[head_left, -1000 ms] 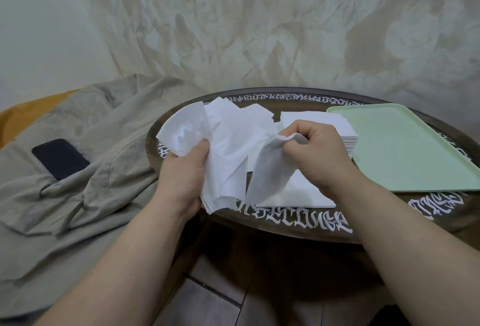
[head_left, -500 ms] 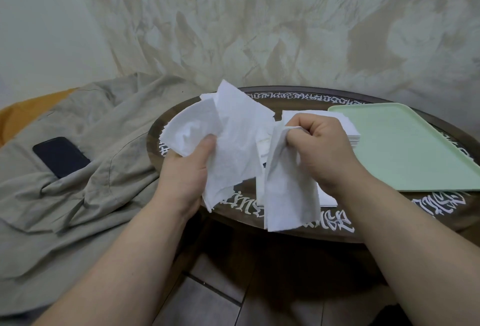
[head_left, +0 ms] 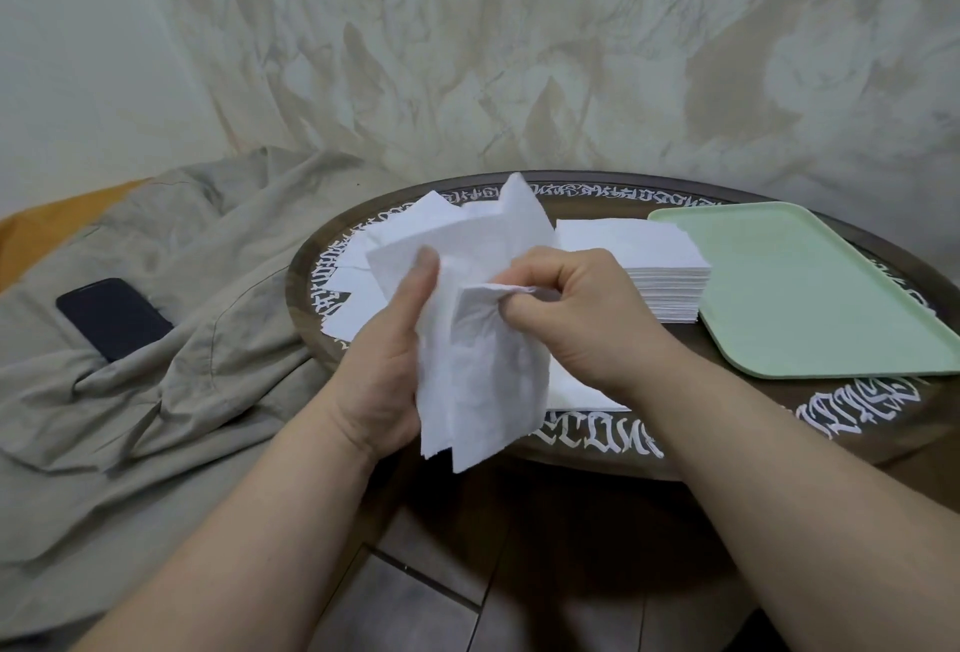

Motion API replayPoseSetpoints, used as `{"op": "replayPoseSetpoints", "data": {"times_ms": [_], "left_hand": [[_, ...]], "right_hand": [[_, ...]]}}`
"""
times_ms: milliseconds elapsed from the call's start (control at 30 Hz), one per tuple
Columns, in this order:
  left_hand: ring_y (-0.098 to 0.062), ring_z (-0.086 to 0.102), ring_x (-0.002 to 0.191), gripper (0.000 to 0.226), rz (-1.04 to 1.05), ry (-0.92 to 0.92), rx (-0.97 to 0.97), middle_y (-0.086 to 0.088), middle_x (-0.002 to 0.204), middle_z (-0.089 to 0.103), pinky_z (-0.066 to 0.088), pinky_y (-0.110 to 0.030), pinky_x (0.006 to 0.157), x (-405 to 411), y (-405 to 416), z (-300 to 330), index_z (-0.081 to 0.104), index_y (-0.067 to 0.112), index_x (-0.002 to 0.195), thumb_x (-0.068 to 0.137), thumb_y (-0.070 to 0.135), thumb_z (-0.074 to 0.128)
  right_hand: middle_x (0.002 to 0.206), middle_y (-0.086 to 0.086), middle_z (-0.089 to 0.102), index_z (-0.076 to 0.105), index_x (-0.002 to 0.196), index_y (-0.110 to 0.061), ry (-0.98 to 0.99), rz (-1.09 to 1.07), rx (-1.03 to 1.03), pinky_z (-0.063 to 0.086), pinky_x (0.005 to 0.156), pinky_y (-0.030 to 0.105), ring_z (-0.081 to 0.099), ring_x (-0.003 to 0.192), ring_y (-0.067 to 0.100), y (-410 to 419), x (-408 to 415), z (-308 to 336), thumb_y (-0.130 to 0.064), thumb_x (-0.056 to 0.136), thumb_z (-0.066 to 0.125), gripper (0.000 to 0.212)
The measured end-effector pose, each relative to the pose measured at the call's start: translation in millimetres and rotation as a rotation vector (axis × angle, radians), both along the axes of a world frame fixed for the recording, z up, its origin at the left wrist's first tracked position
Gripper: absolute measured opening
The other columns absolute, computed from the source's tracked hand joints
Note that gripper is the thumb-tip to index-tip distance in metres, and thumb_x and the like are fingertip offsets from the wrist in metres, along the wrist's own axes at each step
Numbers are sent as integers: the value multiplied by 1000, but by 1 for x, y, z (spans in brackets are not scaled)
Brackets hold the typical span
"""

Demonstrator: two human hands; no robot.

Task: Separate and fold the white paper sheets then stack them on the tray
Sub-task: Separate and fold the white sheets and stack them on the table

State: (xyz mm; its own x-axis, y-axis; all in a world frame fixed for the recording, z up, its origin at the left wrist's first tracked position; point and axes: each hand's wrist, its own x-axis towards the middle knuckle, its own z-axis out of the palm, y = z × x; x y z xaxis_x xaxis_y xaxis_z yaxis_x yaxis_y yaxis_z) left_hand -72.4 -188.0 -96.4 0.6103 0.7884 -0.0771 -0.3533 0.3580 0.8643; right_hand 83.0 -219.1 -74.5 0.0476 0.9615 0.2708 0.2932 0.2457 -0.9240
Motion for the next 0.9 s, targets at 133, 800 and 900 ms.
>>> {"op": "replayPoseSetpoints", "data": {"times_ms": [133, 800, 900], "left_hand": [[-37, 51, 131, 98, 0, -136, -69, -23, 142, 52, 38, -52, 111, -8, 5, 3, 51, 6, 141, 83, 81, 26], [-32, 69, 92, 20, 740, 256, 112, -15, 99, 72, 54, -52, 89, -13, 16, 7, 63, 8, 91, 88, 27, 67], [-27, 60, 84, 40, 744, 281, 161, -13, 89, 63, 51, -50, 84, -12, 17, 6, 62, 11, 91, 67, 42, 71]], "right_hand": [[70, -11, 66, 73, 71, -17, -89, -1, -23, 42, 62, 10, 56, 65, -3, -2, 4, 2, 0, 75, 60, 22], [69, -7, 63, 73, 74, -20, -400, -488, 13, 40, 66, 25, 58, 75, 15, 1, 24, 8, -10, 80, 59, 18], [84, 1, 68, 75, 80, -17, -448, -581, 80, 33, 68, 25, 56, 82, 16, -1, 22, 13, -10, 81, 59, 17]]}}
